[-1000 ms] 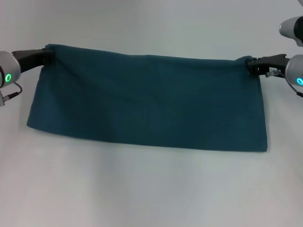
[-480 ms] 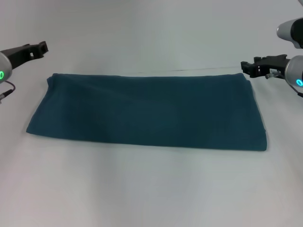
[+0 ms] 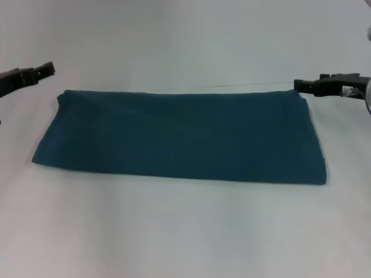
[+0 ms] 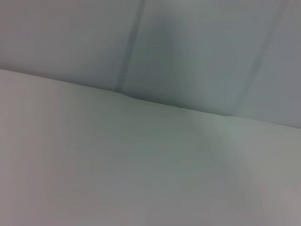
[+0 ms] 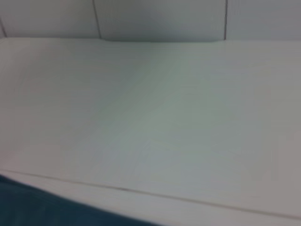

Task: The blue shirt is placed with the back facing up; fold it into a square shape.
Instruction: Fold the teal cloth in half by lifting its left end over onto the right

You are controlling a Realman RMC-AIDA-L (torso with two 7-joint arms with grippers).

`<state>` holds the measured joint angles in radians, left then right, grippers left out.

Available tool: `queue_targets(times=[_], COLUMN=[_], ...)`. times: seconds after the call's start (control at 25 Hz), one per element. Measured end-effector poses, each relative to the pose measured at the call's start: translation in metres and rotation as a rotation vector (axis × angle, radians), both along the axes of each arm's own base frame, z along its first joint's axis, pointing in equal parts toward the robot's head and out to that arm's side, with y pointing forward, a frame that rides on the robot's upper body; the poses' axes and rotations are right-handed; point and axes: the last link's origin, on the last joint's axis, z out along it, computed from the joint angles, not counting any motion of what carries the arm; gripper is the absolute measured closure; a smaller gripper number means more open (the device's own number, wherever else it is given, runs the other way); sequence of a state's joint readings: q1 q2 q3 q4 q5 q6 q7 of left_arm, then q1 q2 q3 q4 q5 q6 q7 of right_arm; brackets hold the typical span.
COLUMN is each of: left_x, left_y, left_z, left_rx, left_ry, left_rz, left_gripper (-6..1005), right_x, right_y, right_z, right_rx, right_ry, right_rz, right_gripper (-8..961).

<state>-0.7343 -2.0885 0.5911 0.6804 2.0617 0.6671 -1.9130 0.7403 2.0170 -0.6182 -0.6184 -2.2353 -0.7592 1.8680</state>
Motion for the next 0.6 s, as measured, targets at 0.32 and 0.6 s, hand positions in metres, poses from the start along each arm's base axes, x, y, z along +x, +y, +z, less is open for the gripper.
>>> queue_targets(times=[0.32,0.6], left_x=[-0.016,-0.034], left_y=[-0.038,-0.063], left_z=[0.006,0.006], left_rx=[-0.111,-0.159], left_ry=[-0.078,-0.101], left_rz=[-0.041,-0.021], left_gripper=[104,105], right_x=[0.010,0.018], right_y=[-0.037,-0.059], right_z=[0.006,0.023], right_rx=[-0.142,-0.222], right_ry=[0.169,0.281], right_rz=[-0.038,-0.112], right_gripper=[192,196])
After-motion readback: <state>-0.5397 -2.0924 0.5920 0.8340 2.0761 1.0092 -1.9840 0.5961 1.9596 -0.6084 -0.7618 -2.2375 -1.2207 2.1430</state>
